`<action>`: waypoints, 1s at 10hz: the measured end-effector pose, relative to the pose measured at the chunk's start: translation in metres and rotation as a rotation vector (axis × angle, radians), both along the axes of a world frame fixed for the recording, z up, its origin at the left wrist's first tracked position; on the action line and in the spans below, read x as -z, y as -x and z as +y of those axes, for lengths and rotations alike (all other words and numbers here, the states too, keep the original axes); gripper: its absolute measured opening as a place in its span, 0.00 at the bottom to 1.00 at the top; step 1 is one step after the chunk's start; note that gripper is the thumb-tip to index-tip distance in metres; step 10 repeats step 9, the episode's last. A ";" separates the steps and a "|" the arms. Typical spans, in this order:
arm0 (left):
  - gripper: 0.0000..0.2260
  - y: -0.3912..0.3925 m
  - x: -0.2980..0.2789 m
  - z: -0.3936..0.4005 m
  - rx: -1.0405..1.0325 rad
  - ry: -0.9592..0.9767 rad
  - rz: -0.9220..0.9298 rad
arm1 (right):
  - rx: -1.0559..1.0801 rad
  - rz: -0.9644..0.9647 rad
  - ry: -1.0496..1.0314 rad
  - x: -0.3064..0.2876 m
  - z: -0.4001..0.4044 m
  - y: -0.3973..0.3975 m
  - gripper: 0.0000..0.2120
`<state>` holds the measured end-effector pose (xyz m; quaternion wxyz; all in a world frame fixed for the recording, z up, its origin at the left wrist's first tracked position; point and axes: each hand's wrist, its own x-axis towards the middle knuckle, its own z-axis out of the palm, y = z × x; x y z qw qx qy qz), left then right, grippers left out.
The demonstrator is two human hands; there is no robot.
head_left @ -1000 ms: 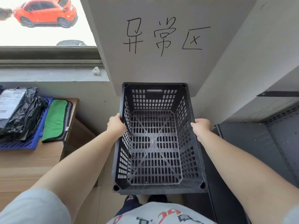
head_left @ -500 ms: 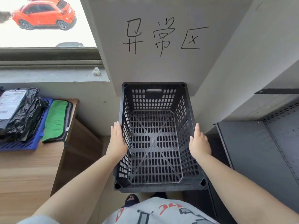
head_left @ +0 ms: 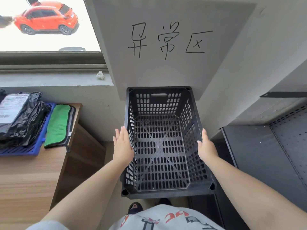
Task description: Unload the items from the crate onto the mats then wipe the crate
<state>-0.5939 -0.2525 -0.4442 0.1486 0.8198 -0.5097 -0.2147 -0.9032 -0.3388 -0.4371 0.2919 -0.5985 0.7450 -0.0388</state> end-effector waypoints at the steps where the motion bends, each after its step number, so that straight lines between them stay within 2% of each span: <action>1: 0.38 0.003 0.000 0.000 0.056 -0.068 -0.243 | -0.049 0.007 0.053 0.005 0.002 -0.002 0.29; 3: 0.36 0.004 -0.002 -0.001 0.081 -0.117 -0.354 | -0.185 0.251 0.148 0.010 0.000 -0.002 0.30; 7: 0.33 0.002 -0.009 0.001 0.159 -0.234 -0.478 | -0.399 0.414 0.078 0.000 0.000 0.005 0.34; 8: 0.32 -0.002 -0.018 -0.004 0.160 -0.270 -0.531 | -0.448 0.452 0.002 -0.012 -0.005 -0.006 0.39; 9: 0.33 -0.010 -0.030 -0.013 0.098 -0.241 -0.602 | -0.551 0.372 0.018 -0.030 -0.020 -0.033 0.45; 10: 0.33 -0.010 -0.030 -0.013 0.098 -0.241 -0.602 | -0.551 0.372 0.018 -0.030 -0.020 -0.033 0.45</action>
